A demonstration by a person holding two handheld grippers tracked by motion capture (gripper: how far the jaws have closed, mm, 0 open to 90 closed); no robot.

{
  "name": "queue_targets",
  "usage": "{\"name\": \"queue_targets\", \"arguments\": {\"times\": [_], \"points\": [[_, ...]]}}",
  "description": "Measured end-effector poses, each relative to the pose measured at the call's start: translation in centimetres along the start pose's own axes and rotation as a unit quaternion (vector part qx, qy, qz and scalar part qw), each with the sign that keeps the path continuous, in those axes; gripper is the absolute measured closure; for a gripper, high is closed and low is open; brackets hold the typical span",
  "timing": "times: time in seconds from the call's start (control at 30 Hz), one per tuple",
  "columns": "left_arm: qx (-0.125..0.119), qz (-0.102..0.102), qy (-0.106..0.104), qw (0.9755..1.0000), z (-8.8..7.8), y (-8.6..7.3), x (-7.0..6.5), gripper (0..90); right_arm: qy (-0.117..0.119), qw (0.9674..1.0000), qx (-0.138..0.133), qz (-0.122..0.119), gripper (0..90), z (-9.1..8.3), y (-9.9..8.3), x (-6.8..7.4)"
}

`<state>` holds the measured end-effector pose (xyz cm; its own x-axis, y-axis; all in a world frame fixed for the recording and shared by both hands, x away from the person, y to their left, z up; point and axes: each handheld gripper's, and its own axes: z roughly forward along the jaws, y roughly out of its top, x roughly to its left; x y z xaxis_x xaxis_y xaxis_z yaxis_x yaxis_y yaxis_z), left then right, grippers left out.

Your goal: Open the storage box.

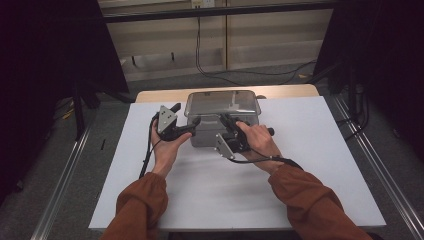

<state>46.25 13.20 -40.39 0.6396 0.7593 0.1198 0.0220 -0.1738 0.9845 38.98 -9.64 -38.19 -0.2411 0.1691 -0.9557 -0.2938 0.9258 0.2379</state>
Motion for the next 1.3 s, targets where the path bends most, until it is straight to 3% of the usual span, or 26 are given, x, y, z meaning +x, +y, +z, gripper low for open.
{"name": "queue_targets", "arguments": {"times": [0.13,0.2,0.3,0.37,0.47,0.6,0.73,0.83,0.93,1.13,1.23,1.27,1.3], "points": [[0.001,-0.003,0.004,1.0,0.0,-0.1,0.2,19.3,-0.002,1.0,-0.001,0.009,78.5,0.1,-0.1,0.1],[-0.002,-0.001,-0.005,1.0,0.1,-0.1,0.1,23.4,0.002,0.9998,-0.001,0.018,76.6,0.2,-0.3,0.0],[-0.003,0.002,-0.005,1.0,0.1,-0.1,0.1,24.1,0.0,0.999,-0.003,0.044,72.6,0.2,-0.7,0.0],[-0.002,0.007,-0.005,1.0,0.0,0.0,0.1,25.6,0.001,0.9986,0.0,0.053,69.2,0.3,-1.0,-0.1],[-0.002,0.011,-0.006,0.9999,0.0,0.0,0.1,28.3,-0.001,0.9968,-0.002,0.08,57.0,0.2,-1.3,-0.2],[-0.001,0.014,-0.011,0.9998,-0.1,0.1,0.1,32.7,0.004,0.9907,-0.002,0.136,38.6,0.0,-2.2,-0.2],[0.001,0.015,-0.011,0.9998,0.0,0.1,0.1,34.0,0.012,0.9811,0.001,0.193,30.8,-0.1,-3.5,-0.2],[0.0,0.012,-0.005,0.9999,0.1,0.2,0.1,33.4,0.012,0.9751,0.007,0.221,25.7,-0.1,-4.2,-0.3],[-0.002,0.015,-0.011,0.9998,0.1,0.3,0.1,36.3,0.021,0.9662,0.009,0.257,23.7,-0.2,-5.0,-0.7],[-0.004,0.019,-0.011,0.9998,0.2,0.5,0.2,38.1,0.04,0.9387,0.016,0.342,22.9,0.0,-6.6,-1.5],[-0.004,0.02,-0.011,0.9997,0.2,0.5,0.2,38.5,0.056,0.9204,0.018,0.387,22.8,0.2,-7.5,-1.7],[-0.004,0.02,-0.012,0.9997,0.2,0.5,0.2,38.6,0.057,0.9106,0.011,0.409,22.6,0.1,-7.9,-1.7],[-0.004,0.021,-0.012,0.9997,0.2,0.5,0.3,38.8,0.057,0.9057,0.003,0.42,22.6,0.1,-8.2,-1.8]]}}
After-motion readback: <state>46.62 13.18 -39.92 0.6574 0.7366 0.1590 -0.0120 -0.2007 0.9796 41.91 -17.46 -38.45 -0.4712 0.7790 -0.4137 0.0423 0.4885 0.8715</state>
